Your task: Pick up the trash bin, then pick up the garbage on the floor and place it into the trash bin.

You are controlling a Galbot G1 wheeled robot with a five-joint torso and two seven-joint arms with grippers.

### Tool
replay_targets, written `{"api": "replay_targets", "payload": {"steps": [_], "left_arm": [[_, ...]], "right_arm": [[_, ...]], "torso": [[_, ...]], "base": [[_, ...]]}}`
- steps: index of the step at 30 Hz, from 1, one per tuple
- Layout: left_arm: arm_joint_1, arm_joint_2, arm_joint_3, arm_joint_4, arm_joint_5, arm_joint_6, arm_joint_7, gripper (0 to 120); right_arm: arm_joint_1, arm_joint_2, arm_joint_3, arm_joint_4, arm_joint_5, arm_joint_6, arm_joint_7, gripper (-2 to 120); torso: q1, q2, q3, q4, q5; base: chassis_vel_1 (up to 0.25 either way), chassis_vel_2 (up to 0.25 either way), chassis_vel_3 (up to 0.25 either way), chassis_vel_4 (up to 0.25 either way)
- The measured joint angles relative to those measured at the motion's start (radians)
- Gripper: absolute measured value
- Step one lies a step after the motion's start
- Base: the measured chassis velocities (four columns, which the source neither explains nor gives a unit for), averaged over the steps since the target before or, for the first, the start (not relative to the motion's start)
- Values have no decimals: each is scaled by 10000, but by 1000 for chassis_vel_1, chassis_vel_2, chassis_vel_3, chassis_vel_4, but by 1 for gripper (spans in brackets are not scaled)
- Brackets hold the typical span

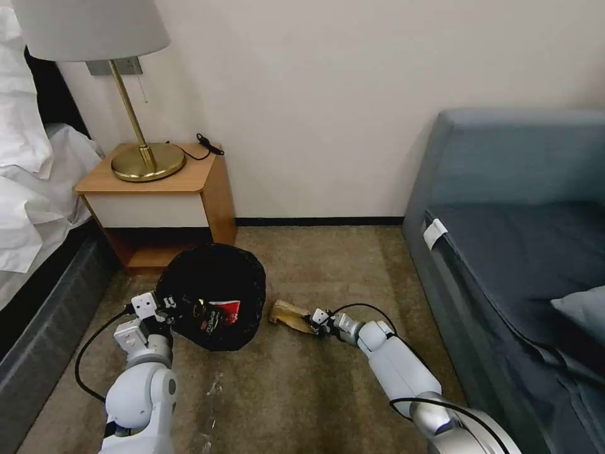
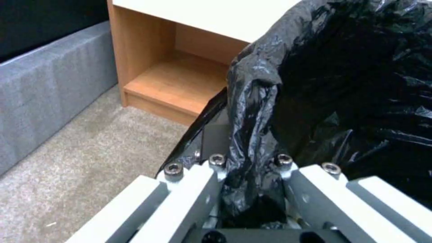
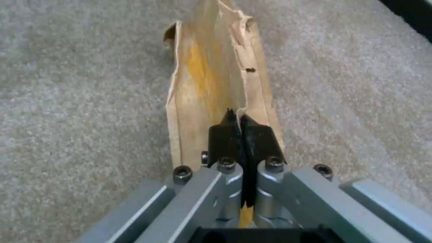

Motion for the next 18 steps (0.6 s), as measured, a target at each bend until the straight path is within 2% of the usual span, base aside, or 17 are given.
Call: {"api": "replay_targets", "payload": {"steps": [15, 18], "left_arm": [[-172, -11, 124, 36, -8, 119, -22, 3], [-183, -54, 183, -11, 15, 145, -30, 3]], "right_arm": [[-466, -59, 1766, 681, 773, 143, 524, 0], [-493, -113, 1962, 786, 1308, 255, 740, 0]], "torso": [[0, 0, 0, -1, 0], [0, 0, 0, -1, 1]], "base": [[0, 0, 0, 0], [0, 0, 0, 0]]}}
